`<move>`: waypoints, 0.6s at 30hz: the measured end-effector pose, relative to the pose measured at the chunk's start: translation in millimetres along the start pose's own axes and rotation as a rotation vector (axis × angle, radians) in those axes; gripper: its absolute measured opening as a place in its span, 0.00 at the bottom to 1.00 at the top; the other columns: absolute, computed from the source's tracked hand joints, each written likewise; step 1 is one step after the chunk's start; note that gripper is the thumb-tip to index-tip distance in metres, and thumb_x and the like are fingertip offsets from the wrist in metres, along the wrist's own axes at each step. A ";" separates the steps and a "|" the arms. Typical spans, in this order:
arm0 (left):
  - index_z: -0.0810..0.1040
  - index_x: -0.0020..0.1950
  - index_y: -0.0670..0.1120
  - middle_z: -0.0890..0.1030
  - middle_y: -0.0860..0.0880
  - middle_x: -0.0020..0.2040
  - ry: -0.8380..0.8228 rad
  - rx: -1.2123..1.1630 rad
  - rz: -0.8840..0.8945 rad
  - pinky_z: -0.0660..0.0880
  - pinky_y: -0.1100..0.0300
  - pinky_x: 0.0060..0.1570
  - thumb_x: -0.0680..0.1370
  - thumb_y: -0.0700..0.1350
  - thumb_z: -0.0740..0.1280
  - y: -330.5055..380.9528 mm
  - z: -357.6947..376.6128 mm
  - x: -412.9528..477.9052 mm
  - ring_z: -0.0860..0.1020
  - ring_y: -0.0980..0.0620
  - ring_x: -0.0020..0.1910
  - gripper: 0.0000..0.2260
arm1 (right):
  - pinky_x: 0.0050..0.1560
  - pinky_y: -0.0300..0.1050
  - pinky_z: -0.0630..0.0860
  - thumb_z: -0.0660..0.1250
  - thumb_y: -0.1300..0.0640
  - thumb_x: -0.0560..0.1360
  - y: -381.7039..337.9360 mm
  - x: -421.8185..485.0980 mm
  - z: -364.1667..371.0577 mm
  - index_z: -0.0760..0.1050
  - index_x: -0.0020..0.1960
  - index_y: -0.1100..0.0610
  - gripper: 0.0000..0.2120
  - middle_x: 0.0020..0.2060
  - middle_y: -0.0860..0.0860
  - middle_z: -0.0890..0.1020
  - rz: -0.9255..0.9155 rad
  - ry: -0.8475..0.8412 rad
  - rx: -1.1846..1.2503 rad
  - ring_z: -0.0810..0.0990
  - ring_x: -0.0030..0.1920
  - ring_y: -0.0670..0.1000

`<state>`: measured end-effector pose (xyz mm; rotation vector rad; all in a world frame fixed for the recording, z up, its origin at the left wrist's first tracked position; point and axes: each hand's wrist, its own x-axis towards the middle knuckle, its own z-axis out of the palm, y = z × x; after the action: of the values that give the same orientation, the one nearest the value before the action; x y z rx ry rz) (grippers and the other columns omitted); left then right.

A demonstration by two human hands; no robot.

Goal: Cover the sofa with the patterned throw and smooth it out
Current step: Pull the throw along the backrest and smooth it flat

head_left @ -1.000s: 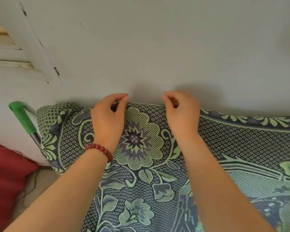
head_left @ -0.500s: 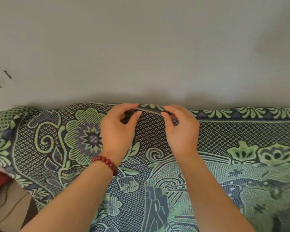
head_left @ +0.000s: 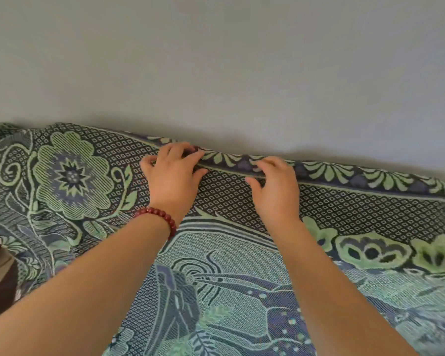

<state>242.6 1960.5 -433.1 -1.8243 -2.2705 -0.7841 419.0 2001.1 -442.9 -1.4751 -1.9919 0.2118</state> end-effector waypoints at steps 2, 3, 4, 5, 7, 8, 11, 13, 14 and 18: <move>0.82 0.55 0.55 0.76 0.51 0.55 0.051 0.053 0.014 0.56 0.50 0.57 0.74 0.54 0.68 -5.4 -1.2 1.1 0.70 0.46 0.60 0.11 | 0.53 0.41 0.67 0.71 0.57 0.73 5.4 4.8 0.4 0.81 0.53 0.61 0.11 0.50 0.54 0.80 -0.047 -0.016 0.006 0.75 0.54 0.56; 0.83 0.52 0.56 0.76 0.51 0.51 0.081 0.053 0.012 0.56 0.51 0.55 0.73 0.56 0.68 -8.3 -2.4 1.9 0.71 0.46 0.56 0.10 | 0.50 0.42 0.68 0.70 0.58 0.74 7.3 5.9 0.6 0.82 0.50 0.61 0.08 0.48 0.54 0.81 -0.071 -0.008 0.015 0.76 0.52 0.57; 0.83 0.50 0.57 0.75 0.52 0.47 0.099 0.030 -0.004 0.57 0.52 0.52 0.73 0.57 0.68 -10.0 -3.7 4.1 0.72 0.46 0.52 0.09 | 0.48 0.44 0.68 0.69 0.59 0.74 7.9 7.6 0.1 0.82 0.49 0.61 0.07 0.45 0.54 0.82 -0.083 0.007 0.025 0.77 0.49 0.58; 0.84 0.49 0.57 0.74 0.52 0.44 0.102 -0.002 -0.022 0.59 0.53 0.50 0.73 0.57 0.68 -9.8 -4.4 6.2 0.72 0.46 0.49 0.09 | 0.46 0.44 0.69 0.68 0.59 0.75 8.1 10.1 -1.2 0.82 0.48 0.60 0.06 0.44 0.55 0.82 -0.085 0.027 0.039 0.77 0.48 0.58; 0.84 0.49 0.55 0.74 0.53 0.40 0.099 -0.062 -0.035 0.65 0.54 0.46 0.74 0.56 0.68 -3.9 -4.0 15.2 0.75 0.46 0.46 0.10 | 0.45 0.45 0.68 0.66 0.59 0.76 6.4 21.4 -5.8 0.82 0.48 0.61 0.07 0.44 0.56 0.81 -0.058 0.068 0.077 0.78 0.46 0.57; 0.84 0.49 0.54 0.74 0.53 0.39 0.105 -0.101 -0.048 0.67 0.55 0.43 0.74 0.56 0.67 0.2 -3.5 21.5 0.76 0.46 0.44 0.10 | 0.45 0.44 0.67 0.66 0.59 0.76 4.5 29.0 -8.5 0.82 0.48 0.60 0.07 0.45 0.55 0.81 -0.036 0.086 0.094 0.77 0.46 0.56; 0.84 0.48 0.51 0.78 0.51 0.39 0.167 -0.224 -0.100 0.65 0.60 0.38 0.75 0.53 0.68 7.7 -1.3 39.9 0.76 0.49 0.41 0.08 | 0.43 0.39 0.64 0.64 0.59 0.78 -1.5 46.8 -12.3 0.81 0.49 0.60 0.08 0.47 0.55 0.80 0.002 0.165 0.124 0.77 0.46 0.54; 0.84 0.49 0.50 0.81 0.50 0.43 0.160 -0.210 -0.059 0.68 0.59 0.41 0.75 0.49 0.69 5.3 3.0 43.5 0.78 0.49 0.43 0.07 | 0.44 0.39 0.64 0.63 0.58 0.78 -2.1 48.9 -9.0 0.80 0.50 0.60 0.09 0.49 0.55 0.80 0.007 0.133 0.098 0.78 0.47 0.54; 0.83 0.51 0.50 0.83 0.49 0.45 0.143 -0.179 -0.024 0.69 0.58 0.45 0.75 0.48 0.69 2.7 4.9 42.8 0.78 0.47 0.45 0.07 | 0.45 0.41 0.66 0.62 0.57 0.79 -1.2 46.6 -6.6 0.80 0.51 0.60 0.10 0.49 0.55 0.81 0.001 0.073 0.055 0.78 0.48 0.55; 0.80 0.59 0.51 0.83 0.53 0.50 0.112 -0.219 -0.015 0.70 0.57 0.55 0.76 0.47 0.67 1.8 1.2 37.3 0.77 0.51 0.52 0.12 | 0.52 0.45 0.72 0.66 0.51 0.77 4.0 39.9 -7.9 0.80 0.55 0.59 0.13 0.50 0.54 0.83 -0.007 -0.041 0.067 0.79 0.51 0.54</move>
<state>234.7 1994.0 -418.4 -1.7986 -2.2059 -1.1486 420.3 2036.7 -422.9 -1.4322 -2.0020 0.3051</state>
